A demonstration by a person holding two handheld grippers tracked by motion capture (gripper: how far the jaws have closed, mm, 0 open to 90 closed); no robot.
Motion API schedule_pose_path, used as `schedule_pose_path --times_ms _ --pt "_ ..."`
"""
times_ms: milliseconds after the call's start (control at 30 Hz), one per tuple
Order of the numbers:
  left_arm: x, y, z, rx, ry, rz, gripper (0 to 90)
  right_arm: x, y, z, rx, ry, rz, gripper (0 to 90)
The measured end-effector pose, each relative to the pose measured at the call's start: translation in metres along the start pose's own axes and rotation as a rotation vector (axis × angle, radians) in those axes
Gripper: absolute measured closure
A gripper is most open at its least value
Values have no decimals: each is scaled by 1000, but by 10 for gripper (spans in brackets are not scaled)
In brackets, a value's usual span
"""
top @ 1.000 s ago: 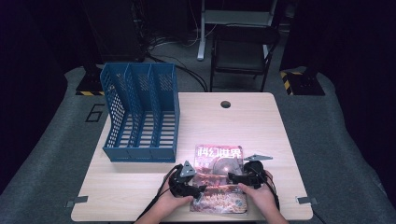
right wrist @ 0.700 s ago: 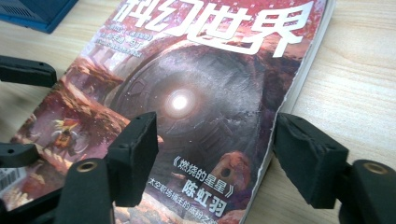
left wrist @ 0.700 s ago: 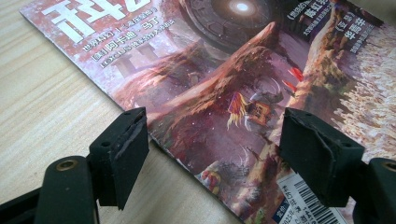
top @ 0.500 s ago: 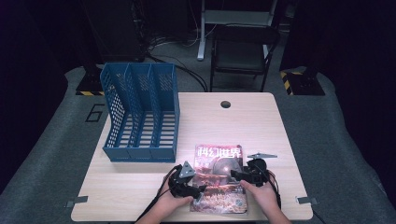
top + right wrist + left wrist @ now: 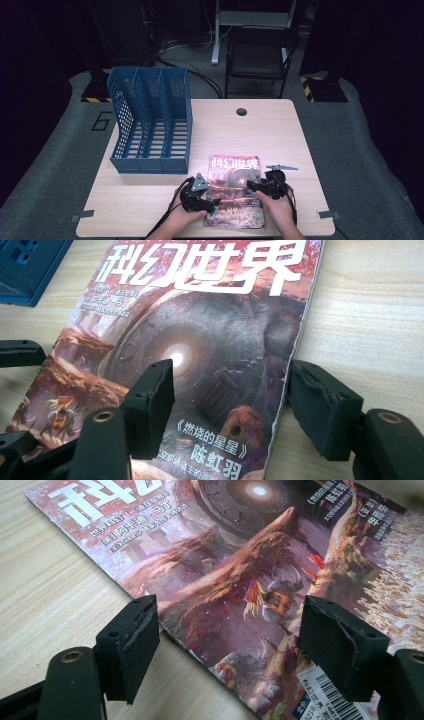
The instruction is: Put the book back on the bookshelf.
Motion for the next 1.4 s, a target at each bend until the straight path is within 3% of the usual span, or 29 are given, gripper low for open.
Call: schedule_pose_path --times_ms 200,367,400,800,1067,1167,1200,1400 --pt "0 0 0 3 2 -6 242 -2 4 0 -26 -20 -18 364" --pt "0 0 0 -3 0 -7 242 -6 9 1 -56 -2 -45 373" --pt "0 0 0 -3 1 -7 242 -6 11 2 -60 -19 -49 375" --pt "0 1 0 12 -2 7 242 -19 23 15 -161 -16 -95 398" --pt "0 1 1 13 -11 15 243 -21 20 14 -173 -14 -85 398" --pt "0 1 -1 15 4 8 243 -22 17 12 -174 -22 -79 397" --pt "0 1 0 14 -8 14 243 -23 16 11 -178 -19 -77 397" --pt "0 1 0 13 -4 6 243 -26 4 8 -157 -21 -56 390"
Point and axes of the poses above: each handheld gripper's, and its own axes: y roughly backward along the jaws, x roughly out of its underside, z roughly to its left, the point moved 7 cm from there along -y, roughly forward along the jaws, and after that the axes turned 6 degrees about -z, right-handed, at the moved point
